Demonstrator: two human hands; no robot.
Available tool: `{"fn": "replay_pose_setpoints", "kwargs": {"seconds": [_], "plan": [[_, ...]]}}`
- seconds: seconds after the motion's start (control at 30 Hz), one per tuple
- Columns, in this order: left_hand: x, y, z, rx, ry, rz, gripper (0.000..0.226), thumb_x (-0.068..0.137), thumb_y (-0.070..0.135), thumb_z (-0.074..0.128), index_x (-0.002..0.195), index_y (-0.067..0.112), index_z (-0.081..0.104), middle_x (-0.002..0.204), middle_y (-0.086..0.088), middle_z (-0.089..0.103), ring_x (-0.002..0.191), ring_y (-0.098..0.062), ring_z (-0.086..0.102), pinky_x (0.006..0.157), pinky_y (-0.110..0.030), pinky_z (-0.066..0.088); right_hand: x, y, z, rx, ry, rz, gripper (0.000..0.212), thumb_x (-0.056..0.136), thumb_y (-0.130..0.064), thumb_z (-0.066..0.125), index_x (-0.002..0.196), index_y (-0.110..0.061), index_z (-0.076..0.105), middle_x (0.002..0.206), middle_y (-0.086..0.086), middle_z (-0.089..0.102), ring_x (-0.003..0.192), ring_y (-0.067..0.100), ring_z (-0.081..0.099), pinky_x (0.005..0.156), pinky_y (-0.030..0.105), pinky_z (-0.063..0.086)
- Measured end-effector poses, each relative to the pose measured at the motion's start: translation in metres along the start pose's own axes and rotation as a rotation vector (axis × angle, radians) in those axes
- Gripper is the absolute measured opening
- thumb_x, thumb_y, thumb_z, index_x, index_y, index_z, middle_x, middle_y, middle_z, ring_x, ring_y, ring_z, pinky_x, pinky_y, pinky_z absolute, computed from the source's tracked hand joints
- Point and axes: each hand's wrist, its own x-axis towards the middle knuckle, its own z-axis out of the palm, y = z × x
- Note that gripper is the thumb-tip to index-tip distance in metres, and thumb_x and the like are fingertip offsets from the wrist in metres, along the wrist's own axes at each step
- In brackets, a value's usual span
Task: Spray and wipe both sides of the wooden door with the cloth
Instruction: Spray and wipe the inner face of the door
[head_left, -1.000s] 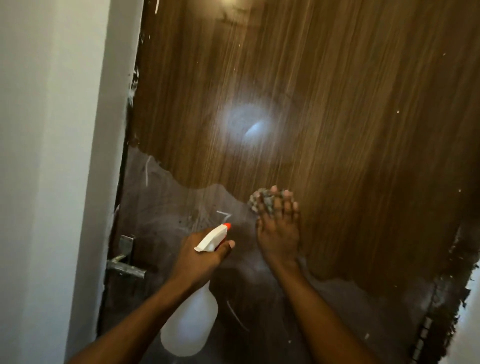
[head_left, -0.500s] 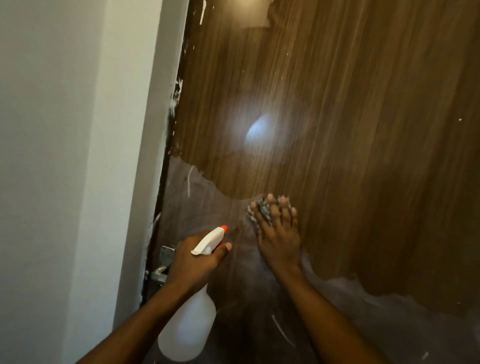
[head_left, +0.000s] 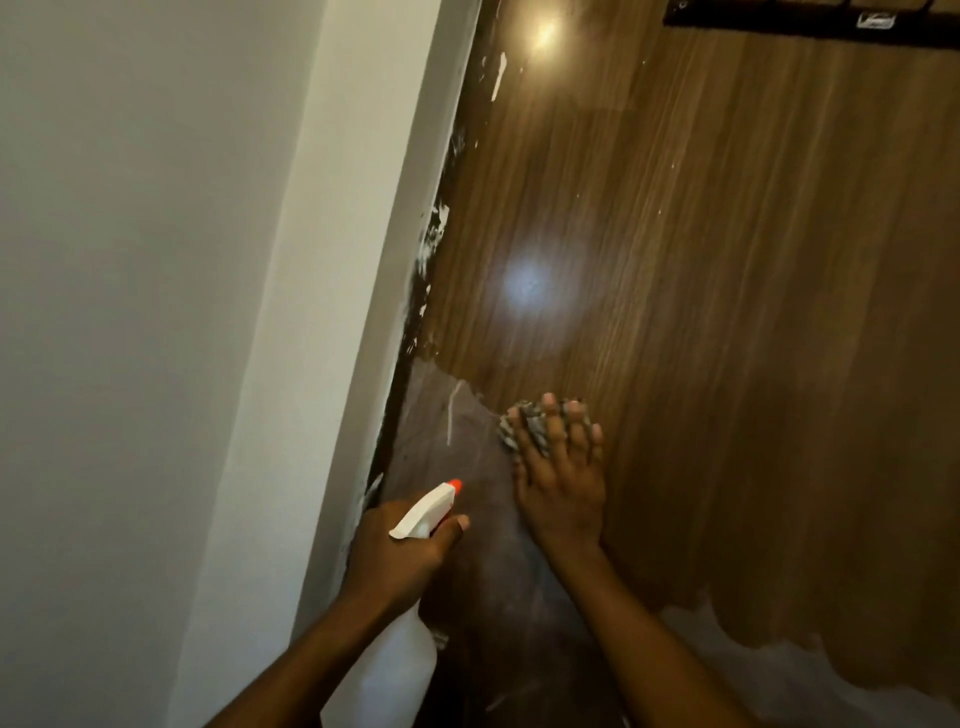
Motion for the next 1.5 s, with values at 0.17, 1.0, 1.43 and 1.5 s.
{"fn": "replay_pose_setpoints", "kwargs": {"seconds": [0.17,1.0,1.43,1.5], "plan": [[0.009,-0.017,-0.016,0.050,0.075,-0.034,0.055,0.073,0.045,0.073,0.117,0.016,0.060,0.109,-0.003,0.067,0.089,-0.019,0.065,0.083,-0.034,0.057,-0.042,0.014,-0.002,-0.007,-0.009,-0.020,0.054,0.092,-0.033,0.050,0.146,-0.029,0.048,0.160,0.009,0.027,0.150,0.034,0.021,0.119,0.053,0.020],[0.029,-0.052,-0.099,-0.037,0.012,0.111,0.026,0.081,0.036,0.069,0.100,0.020,0.067,0.084,0.000,0.070,0.073,-0.014,0.068,0.067,-0.032,0.060,0.026,-0.125,0.039,0.069,-0.074,-0.347,0.051,0.098,-0.030,0.047,0.149,-0.029,0.043,0.163,0.007,0.024,0.151,0.036,0.013,0.120,0.058,0.015],[0.000,-0.050,-0.083,-0.019,-0.090,0.016,0.031,0.079,0.037,0.068,0.106,0.026,0.056,0.099,0.004,0.064,0.080,-0.011,0.063,0.066,-0.012,0.050,-0.087,-0.026,0.012,0.017,-0.238,-0.532,0.050,0.091,-0.031,0.061,0.141,-0.030,0.052,0.161,0.005,0.028,0.150,0.031,0.022,0.119,0.054,0.018],[-0.004,-0.043,-0.078,-0.045,-0.092,-0.010,0.033,0.079,0.034,0.069,0.108,0.025,0.056,0.099,0.004,0.062,0.084,-0.014,0.063,0.066,-0.014,0.050,-0.084,-0.061,0.020,0.052,-0.209,-0.366,0.053,0.091,-0.029,0.063,0.142,-0.031,0.051,0.161,0.005,0.027,0.150,0.031,0.020,0.120,0.054,0.015]]}}
